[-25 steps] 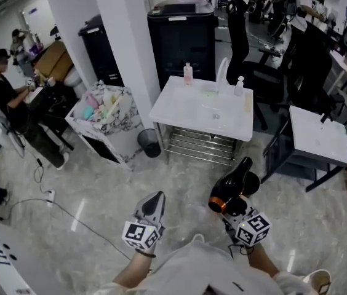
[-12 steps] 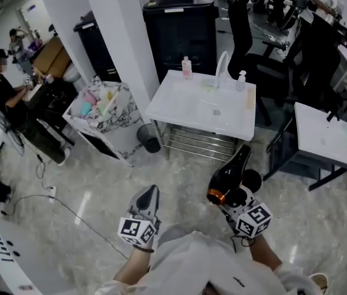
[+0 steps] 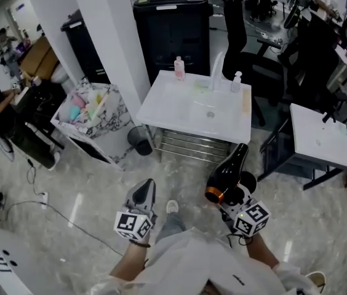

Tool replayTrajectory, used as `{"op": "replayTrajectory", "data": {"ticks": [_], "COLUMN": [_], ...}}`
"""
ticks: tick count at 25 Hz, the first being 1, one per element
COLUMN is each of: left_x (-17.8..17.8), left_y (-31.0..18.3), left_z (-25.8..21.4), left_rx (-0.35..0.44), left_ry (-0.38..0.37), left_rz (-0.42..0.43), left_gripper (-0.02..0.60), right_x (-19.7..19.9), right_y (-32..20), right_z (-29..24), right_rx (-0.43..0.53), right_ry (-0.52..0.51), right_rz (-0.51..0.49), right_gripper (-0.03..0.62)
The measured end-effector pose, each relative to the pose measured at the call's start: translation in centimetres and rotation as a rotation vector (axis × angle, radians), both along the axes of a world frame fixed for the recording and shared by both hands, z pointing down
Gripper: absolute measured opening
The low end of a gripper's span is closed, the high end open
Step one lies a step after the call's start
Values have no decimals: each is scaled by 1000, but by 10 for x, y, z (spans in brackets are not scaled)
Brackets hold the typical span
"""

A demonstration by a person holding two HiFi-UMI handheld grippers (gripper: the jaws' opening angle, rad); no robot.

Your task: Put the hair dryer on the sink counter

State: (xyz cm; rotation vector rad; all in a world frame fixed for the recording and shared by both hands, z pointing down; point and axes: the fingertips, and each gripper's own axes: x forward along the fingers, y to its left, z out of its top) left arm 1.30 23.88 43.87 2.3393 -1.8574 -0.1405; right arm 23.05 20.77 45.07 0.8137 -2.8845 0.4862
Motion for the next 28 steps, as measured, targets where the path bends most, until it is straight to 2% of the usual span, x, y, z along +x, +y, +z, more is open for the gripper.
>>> {"op": "replayTrajectory", "data": {"ticks": [5, 16, 24, 28], "left_x": [-30, -111, -154, -172], "left_y": [-55, -163, -218, -240], "left_z": [0, -2, 8, 8], "left_rx": [9, 9, 3, 2], "left_ry": [16, 19, 33, 45], "left_rz": [19, 60, 116, 118], "left_gripper": [23, 23, 23, 23], "right_x": [-31, -138, -191, -210], "right_y": [-47, -138, -184, -201], "right_z": [0, -3, 6, 9], "right_rx": [0, 8, 8, -13], "right_ry": [15, 31, 53, 59], "right_rz": [15, -19, -4, -9], "right_gripper": [311, 311, 311, 311]}}
